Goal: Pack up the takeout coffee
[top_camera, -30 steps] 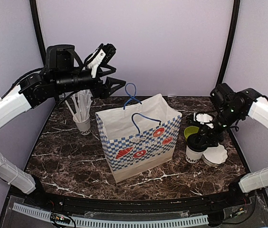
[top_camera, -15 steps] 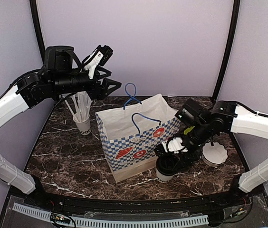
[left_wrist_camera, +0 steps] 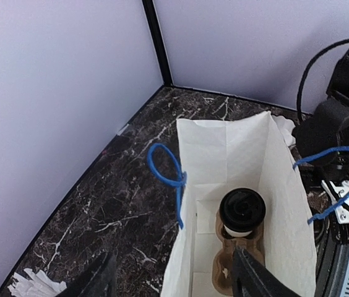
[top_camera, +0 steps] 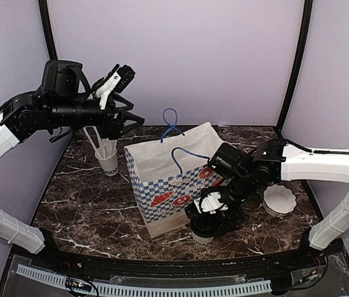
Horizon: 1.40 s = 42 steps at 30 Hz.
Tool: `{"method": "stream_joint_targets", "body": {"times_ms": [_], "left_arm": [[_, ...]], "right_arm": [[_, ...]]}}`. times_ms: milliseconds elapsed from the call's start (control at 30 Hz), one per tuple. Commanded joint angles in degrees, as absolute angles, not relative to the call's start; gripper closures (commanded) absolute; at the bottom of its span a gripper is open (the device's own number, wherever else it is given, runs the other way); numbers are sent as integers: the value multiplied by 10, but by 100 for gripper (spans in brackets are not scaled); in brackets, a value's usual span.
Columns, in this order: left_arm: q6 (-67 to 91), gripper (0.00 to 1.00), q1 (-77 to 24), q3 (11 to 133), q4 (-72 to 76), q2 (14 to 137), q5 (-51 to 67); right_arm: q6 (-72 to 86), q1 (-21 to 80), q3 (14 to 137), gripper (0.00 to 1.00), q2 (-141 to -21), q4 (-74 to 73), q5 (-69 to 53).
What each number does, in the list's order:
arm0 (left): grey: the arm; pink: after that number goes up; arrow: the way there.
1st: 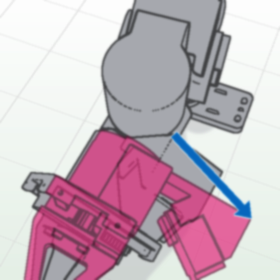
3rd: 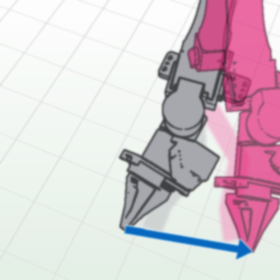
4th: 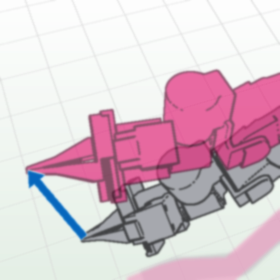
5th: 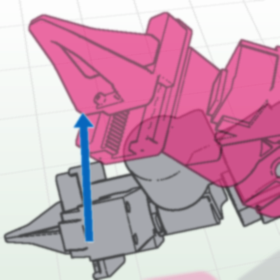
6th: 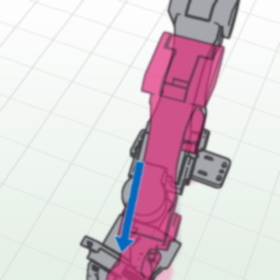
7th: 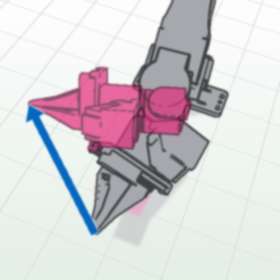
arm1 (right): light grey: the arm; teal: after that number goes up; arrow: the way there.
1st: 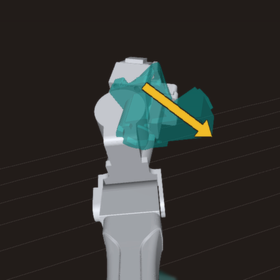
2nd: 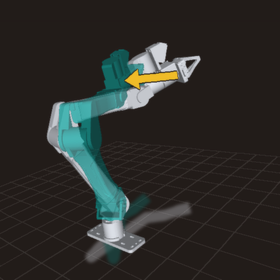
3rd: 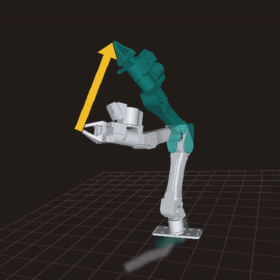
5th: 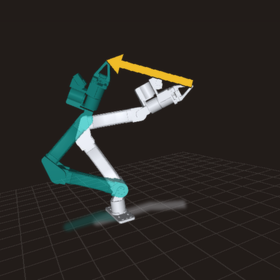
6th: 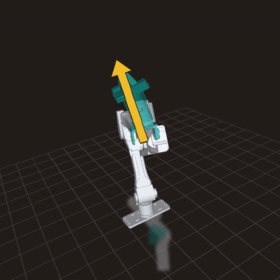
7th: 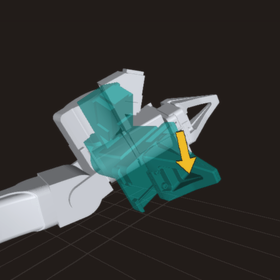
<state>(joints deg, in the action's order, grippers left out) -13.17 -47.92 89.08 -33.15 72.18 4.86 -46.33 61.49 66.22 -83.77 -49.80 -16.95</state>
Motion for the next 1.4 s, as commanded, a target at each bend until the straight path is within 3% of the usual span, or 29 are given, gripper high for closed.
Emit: {"method": "stream_joint_targets", "body": {"times_ms": [0,200,400,800,867,967,1367], "left_arm": [[-173,33,-534,942,-433,728,47],[-212,33,-672,1088,-551,813,27],[-247,30,-771,1128,-568,919,40],[-299,21,-772,1163,-557,1098,51],[-299,15,-762,1162,-554,1119,75],[-290,10,-747,1162,-556,1134,93],[-280,10,-725,1145,-562,1170,106]], "right_arm": [[-472,614,694,1,-813,-550,-194],[-497,548,731,2,-767,-636,-251],[-499,444,679,1,-703,-640,-228],[-524,258,615,2,-661,-620,-296],[-529,241,617,1,-663,-622,-304],[-531,228,616,1,-664,-622,-310],[-531,224,602,1,-667,-615,-310]]}}
